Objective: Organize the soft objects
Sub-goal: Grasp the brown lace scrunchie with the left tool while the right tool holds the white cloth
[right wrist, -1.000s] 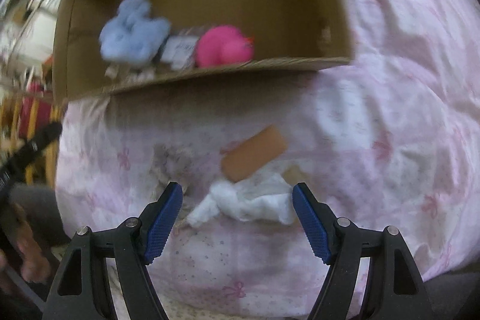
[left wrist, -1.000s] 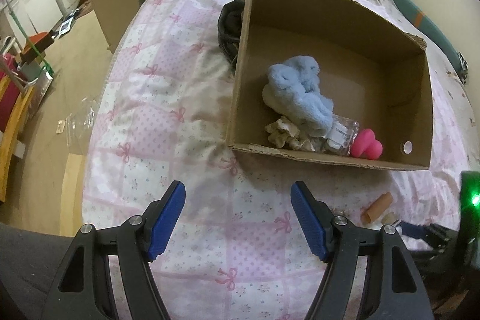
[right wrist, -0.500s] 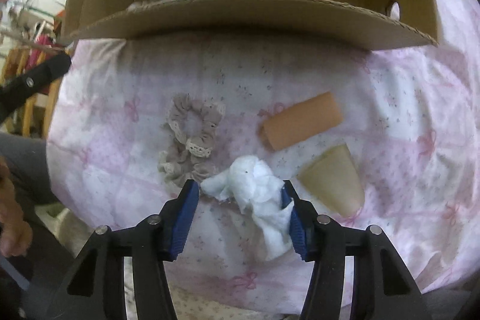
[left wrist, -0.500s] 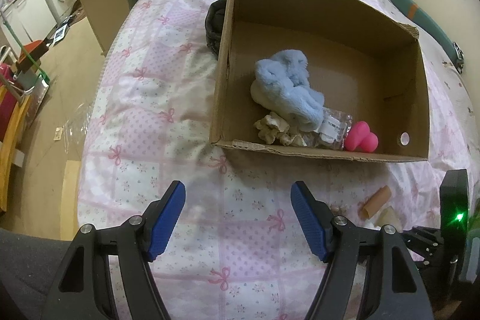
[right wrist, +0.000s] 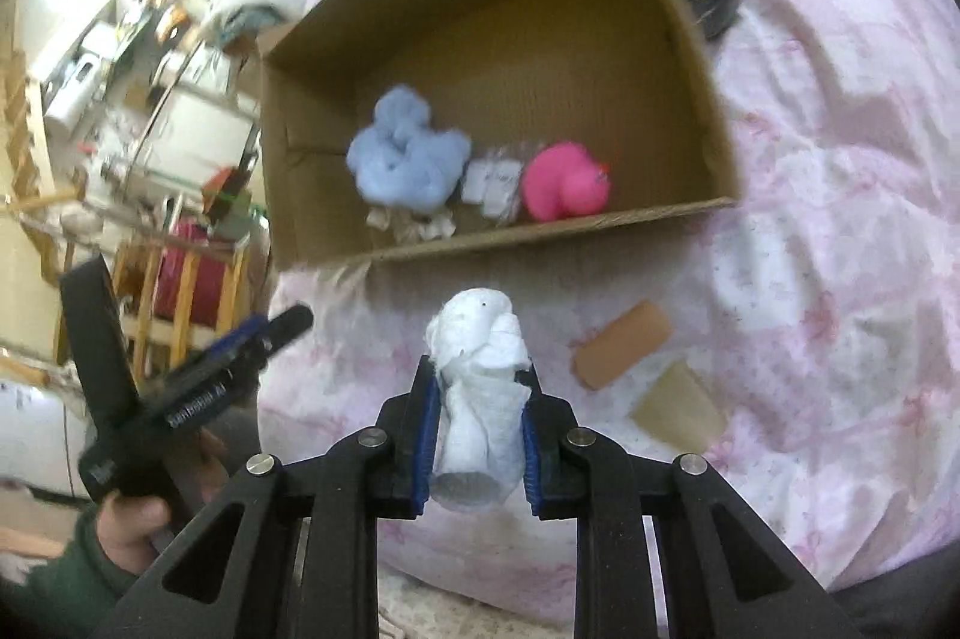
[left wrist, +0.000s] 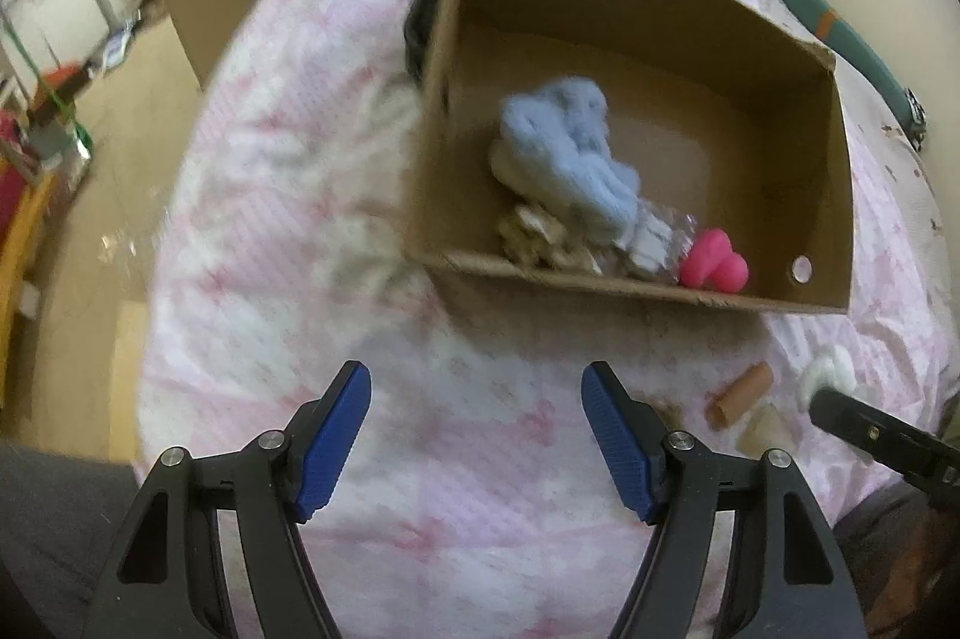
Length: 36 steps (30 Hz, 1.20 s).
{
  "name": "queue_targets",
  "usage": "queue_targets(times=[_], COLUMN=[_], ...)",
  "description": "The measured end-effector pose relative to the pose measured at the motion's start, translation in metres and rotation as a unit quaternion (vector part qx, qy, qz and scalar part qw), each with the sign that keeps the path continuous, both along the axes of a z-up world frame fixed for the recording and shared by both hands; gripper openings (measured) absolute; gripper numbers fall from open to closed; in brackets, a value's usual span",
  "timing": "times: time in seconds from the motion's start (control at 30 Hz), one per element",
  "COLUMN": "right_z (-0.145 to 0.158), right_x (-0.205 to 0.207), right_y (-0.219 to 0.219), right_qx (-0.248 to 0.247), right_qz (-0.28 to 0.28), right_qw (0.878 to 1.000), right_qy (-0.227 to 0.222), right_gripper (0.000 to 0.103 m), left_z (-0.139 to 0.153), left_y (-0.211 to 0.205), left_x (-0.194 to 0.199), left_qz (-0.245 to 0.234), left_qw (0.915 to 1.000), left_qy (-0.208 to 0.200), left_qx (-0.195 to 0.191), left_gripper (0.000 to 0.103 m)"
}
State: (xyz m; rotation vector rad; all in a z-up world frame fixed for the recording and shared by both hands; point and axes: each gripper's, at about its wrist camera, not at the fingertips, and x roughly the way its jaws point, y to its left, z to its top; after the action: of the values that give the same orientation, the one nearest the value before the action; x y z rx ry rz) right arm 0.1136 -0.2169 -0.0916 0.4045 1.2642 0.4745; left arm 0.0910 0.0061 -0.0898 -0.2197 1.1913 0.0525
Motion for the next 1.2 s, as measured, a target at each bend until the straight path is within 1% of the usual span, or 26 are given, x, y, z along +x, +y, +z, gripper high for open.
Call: queue_targets(times=[0.1, 0.2, 0.3, 0.4, 0.47, 0.5, 0.53, 0.57, 0.63, 0.7, 0.77, 0.87, 0.93, 1.13, 1.2], right_z=[0.002, 0.008, 0.005, -0.002, -0.001, -0.001, 0.0, 0.0, 0.001, 0.001, 0.001, 0.001, 0.001, 0.001, 0.001], right_x=[0.0, 0.001, 0.005, 0.007, 0.006, 0.006, 0.006, 0.006, 0.005, 0.005, 0.005, 0.007, 0.007, 0.006, 0.006], right_y=[-0.001, -0.006, -0.019, -0.028, -0.033, -0.033, -0.032, -0.032, -0.032, -0.031, -0.03, -0.026, -0.025, -0.017, -0.013], right_qx=[-0.033, -0.041, -0.039, -0.035, -0.031, -0.03, -0.029, -0.029, -0.026, -0.025, -0.024, -0.023, -0.024, -0.028, -0.031], right_qz=[-0.018, -0.034, -0.054, -0.073, -0.079, -0.078, -0.078, -0.077, -0.075, -0.072, -0.07, -0.066, -0.063, -0.049, -0.044], right_qw=[0.999, 0.998, 0.998, 0.997, 0.996, 0.996, 0.996, 0.997, 0.997, 0.997, 0.997, 0.997, 0.998, 0.998, 0.998], right_qy=[-0.014, -0.031, -0.022, -0.011, -0.012, -0.013, -0.014, -0.015, -0.016, -0.016, -0.017, -0.018, -0.017, -0.017, -0.018], right_gripper=[0.025, 0.025, 0.025, 0.025, 0.025, 0.025, 0.025, 0.025, 0.025, 0.025, 0.025, 0.025, 0.025, 0.025, 0.025], left_z=[-0.015, -0.032, -0.05, -0.07, -0.078, -0.078, -0.079, -0.079, -0.079, -0.08, -0.08, -0.076, -0.076, -0.071, -0.068], left_y=[-0.023, -0.056, -0.079, -0.095, -0.098, -0.097, -0.097, -0.095, -0.091, -0.085, -0.077, -0.062, -0.048, 0.008, 0.026], left_x=[0.0, -0.001, 0.0, 0.004, 0.005, 0.005, 0.005, 0.005, 0.006, 0.008, 0.01, 0.01, 0.008, 0.004, 0.004], left_qz=[-0.004, -0.024, -0.035, -0.042, -0.039, -0.036, -0.035, -0.034, -0.034, -0.035, -0.035, -0.037, -0.03, 0.022, 0.042], left_qw=[0.9984, 0.9953, 0.9932, 0.9913, 0.9914, 0.9922, 0.9925, 0.9924, 0.9917, 0.9905, 0.9903, 0.9895, 0.9891, 0.9876, 0.9868], left_qy=[0.039, 0.073, 0.099, 0.122, 0.125, 0.119, 0.117, 0.116, 0.12, 0.128, 0.132, 0.128, 0.13, 0.135, 0.138], left_qx=[-0.041, -0.058, -0.051, -0.026, -0.005, 0.004, 0.011, 0.022, 0.03, 0.034, 0.023, 0.055, 0.062, 0.077, 0.074], left_gripper=[0.07, 0.07, 0.07, 0.07, 0.067, 0.063, 0.054, 0.049, 0.027, 0.015, 0.013, 0.013, 0.013, 0.013, 0.013])
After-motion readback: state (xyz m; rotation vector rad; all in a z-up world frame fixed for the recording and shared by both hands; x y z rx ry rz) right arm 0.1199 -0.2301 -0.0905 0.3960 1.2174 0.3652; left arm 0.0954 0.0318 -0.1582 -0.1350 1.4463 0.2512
